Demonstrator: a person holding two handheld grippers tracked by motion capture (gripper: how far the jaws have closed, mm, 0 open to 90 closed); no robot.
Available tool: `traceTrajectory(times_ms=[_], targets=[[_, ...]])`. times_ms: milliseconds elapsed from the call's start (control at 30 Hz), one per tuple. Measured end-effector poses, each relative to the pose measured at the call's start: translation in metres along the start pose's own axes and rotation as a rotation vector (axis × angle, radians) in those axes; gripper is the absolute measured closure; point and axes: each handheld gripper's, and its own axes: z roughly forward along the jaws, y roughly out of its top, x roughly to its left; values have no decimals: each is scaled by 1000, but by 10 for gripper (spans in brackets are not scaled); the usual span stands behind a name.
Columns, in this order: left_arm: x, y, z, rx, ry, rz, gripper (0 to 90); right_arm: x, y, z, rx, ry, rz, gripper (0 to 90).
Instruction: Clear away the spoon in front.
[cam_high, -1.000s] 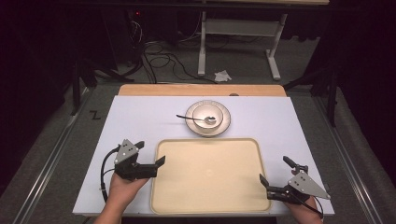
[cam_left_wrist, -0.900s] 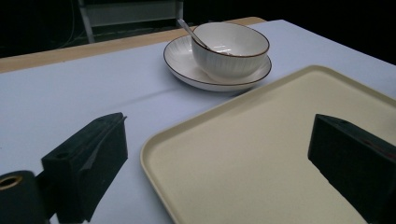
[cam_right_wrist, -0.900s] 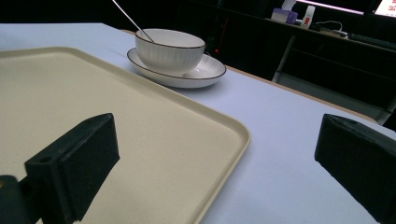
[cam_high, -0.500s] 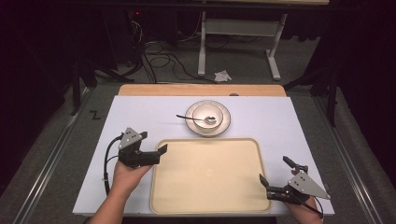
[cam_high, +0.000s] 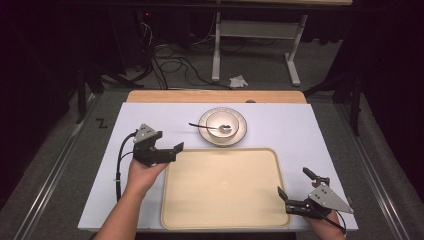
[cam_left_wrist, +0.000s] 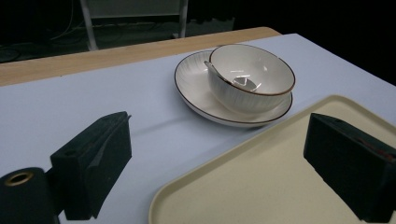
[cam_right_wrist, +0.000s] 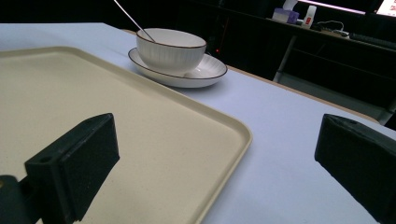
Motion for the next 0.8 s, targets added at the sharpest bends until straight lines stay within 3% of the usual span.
traceTrajectory(times_ms=[800], targets=[[8,34,46,34,-7,-16,146,-1,-1,-1,5,-6,10,5]])
